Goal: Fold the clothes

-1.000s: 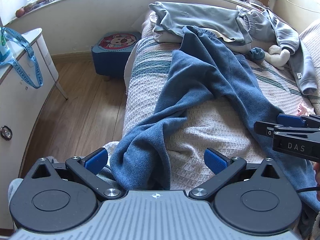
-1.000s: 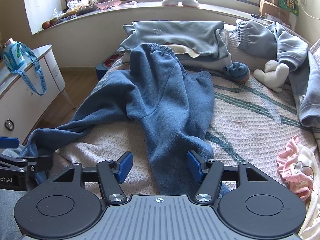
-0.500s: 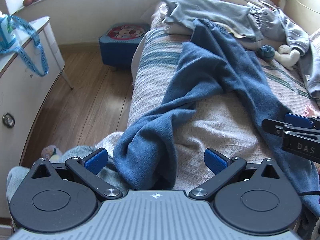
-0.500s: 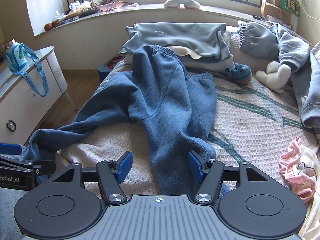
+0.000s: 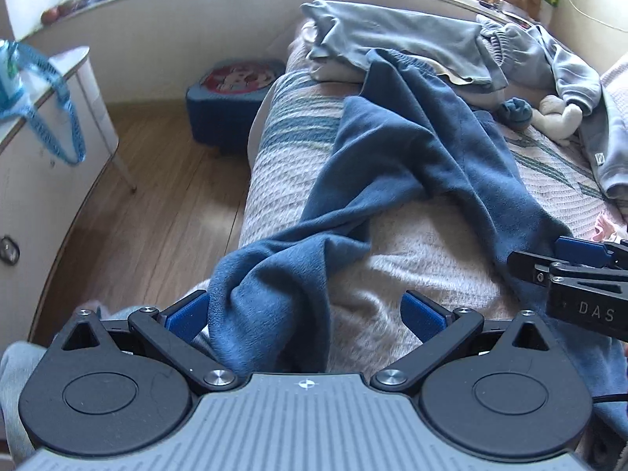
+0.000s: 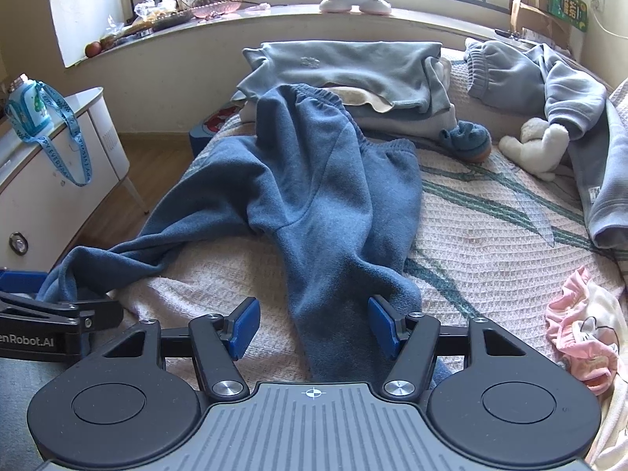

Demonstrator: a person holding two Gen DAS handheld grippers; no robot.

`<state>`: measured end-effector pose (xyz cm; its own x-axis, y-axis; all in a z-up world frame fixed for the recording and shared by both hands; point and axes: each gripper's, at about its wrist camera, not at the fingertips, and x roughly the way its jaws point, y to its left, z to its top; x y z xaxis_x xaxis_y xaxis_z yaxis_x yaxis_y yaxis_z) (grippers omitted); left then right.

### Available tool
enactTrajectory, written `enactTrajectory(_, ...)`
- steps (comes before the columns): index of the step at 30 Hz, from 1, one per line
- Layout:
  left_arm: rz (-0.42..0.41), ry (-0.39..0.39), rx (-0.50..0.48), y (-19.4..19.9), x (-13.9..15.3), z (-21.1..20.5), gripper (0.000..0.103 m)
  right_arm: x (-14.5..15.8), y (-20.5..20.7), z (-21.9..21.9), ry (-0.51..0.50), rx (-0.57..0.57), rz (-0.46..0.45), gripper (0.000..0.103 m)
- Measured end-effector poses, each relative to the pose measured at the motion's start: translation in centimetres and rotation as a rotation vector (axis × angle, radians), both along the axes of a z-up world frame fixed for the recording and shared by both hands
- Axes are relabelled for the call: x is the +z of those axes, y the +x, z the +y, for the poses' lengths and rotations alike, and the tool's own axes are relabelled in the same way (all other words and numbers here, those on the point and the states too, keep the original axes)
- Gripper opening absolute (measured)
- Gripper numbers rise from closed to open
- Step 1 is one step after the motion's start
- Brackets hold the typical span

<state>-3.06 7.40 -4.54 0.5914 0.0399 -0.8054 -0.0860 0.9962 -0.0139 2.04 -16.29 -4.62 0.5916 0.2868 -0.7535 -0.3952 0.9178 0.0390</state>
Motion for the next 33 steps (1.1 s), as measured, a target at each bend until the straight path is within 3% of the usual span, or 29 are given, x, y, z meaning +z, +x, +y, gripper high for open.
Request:
enactTrajectory(7,0.048,0.054,-0.018,0.9,-1.4,-1.0,0.103,-0.4,0.3,-0.1,-0.005,-0.005,0.011,0.062)
enactTrajectory(17,0.122,0.059,-0.026,2.0,-3.1,-1.1,0.103,-0.7,0.4,-0.1,-0.008,-0.005,0.018,0.062)
enactTrajectory(26,0.173,-0.016,-0.008,3.1,-3.9,-0.5,0.103,-0.7,0.5,-0.1,-0.009,-0.005,0.019,0.062)
enactTrajectory(33,0.182,-0.017,-0.007,3.3,-4.2,-0.7,0.103,-0.6,0.6,-0.2,-0.012,-0.005,0.016,0.062)
